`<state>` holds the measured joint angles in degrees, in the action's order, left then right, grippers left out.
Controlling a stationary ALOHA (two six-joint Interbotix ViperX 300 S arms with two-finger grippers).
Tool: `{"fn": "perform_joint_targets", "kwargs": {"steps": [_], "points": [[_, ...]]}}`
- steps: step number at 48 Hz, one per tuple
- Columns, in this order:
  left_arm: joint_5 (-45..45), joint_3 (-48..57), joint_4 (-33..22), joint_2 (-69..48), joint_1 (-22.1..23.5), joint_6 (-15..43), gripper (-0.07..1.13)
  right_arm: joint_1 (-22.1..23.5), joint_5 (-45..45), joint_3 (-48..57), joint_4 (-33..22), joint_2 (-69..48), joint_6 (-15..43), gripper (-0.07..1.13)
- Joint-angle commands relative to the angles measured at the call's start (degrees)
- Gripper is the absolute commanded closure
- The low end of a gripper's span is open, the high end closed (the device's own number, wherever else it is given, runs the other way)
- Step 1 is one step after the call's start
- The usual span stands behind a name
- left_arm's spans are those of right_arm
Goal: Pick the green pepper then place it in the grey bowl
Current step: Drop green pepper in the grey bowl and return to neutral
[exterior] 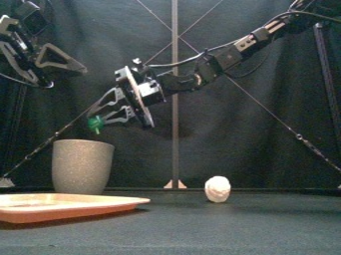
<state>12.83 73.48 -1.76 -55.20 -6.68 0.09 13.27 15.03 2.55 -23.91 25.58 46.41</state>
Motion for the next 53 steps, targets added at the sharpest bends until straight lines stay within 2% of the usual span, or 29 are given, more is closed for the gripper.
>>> {"fn": "perform_joint_targets", "kwargs": {"steps": [1, 11, 31, 41, 53], "points": [[0.26, -0.79, -0.09, 0.18, -0.09, 0.00, 0.93, 0.97, -0.88, -2.81, 0.00, -0.18, 0.00, 0.37], [0.26, -0.79, -0.09, 0.18, -0.09, 0.09, 0.93, 0.88, -2.11, -4.83, 0.00, 1.85, -0.09, 0.27], [0.18, -0.79, -0.09, 0.18, -0.09, 0.09, 0.93, 0.44, -5.36, -3.96, -2.02, -1.58, -0.18, 0.26], [0.62, -0.97, 0.97, 0.18, -0.09, 0.26, 0.93, -1.58, -4.83, 2.29, -8.17, -9.40, -0.18, 0.26], [1.49, -1.23, 2.37, 0.09, -0.26, 0.26, 0.93, -4.57, -0.44, 15.03, -13.36, -19.95, -0.18, 0.26]]}}
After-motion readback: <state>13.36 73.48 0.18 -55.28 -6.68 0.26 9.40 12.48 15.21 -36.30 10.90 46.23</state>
